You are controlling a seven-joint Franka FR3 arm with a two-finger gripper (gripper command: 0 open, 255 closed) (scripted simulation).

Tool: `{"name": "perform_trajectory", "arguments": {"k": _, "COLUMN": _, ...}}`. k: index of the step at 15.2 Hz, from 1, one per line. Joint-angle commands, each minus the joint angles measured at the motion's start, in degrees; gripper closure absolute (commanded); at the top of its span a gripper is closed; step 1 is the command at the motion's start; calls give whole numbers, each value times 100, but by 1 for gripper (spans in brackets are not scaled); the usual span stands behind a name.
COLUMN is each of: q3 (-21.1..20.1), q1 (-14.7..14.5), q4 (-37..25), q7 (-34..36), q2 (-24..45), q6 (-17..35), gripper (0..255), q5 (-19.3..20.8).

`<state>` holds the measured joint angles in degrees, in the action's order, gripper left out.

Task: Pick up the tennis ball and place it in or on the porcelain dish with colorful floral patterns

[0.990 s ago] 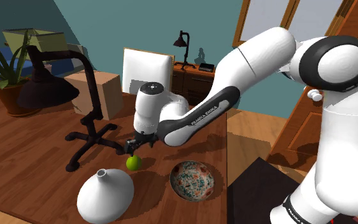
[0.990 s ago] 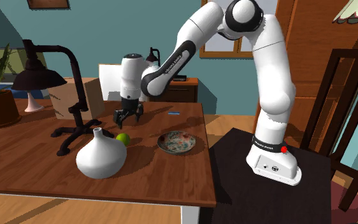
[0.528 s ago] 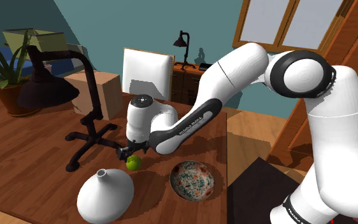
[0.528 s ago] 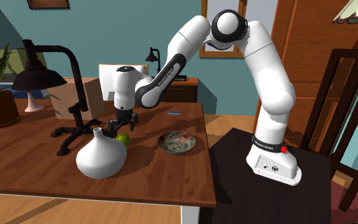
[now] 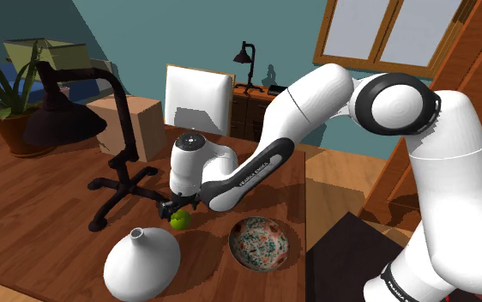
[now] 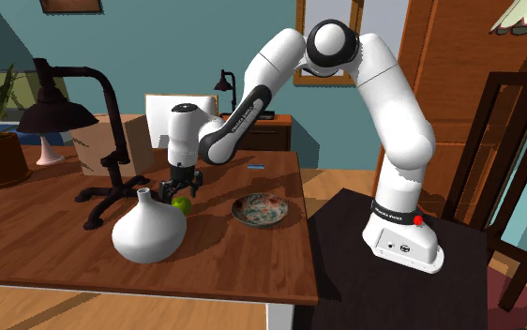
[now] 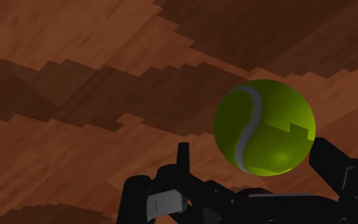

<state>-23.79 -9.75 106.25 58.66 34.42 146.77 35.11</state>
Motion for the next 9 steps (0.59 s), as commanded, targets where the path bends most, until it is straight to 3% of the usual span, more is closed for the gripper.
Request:
{"name": "perform_trajectory", "arguments": {"k": 1, "q3": 3, "q1": -1, "q4": -1, "q7": 1, "q2": 4, "q6": 0, "gripper": 0, "q5": 2}}
{"name": "perform_trajectory", "arguments": {"k": 3, "q3": 3, "q1": -1, "q4": -1, "q7": 1, "q2": 4, "q6": 0, "gripper": 0, "q5": 2}}
{"name": "perform_trajectory", "arguments": {"k": 4, "q3": 2, "q1": 0, "q4": -1, "q7": 1, "q2": 3, "q6": 0, "gripper": 255, "q5": 1}}
{"name": "perform_trajectory", "arguments": {"k": 9, "q3": 1, "q1": -1, "q4": -8, "q7": -1, "q2": 6, "q6": -5, "gripper": 255, "q5": -1}}
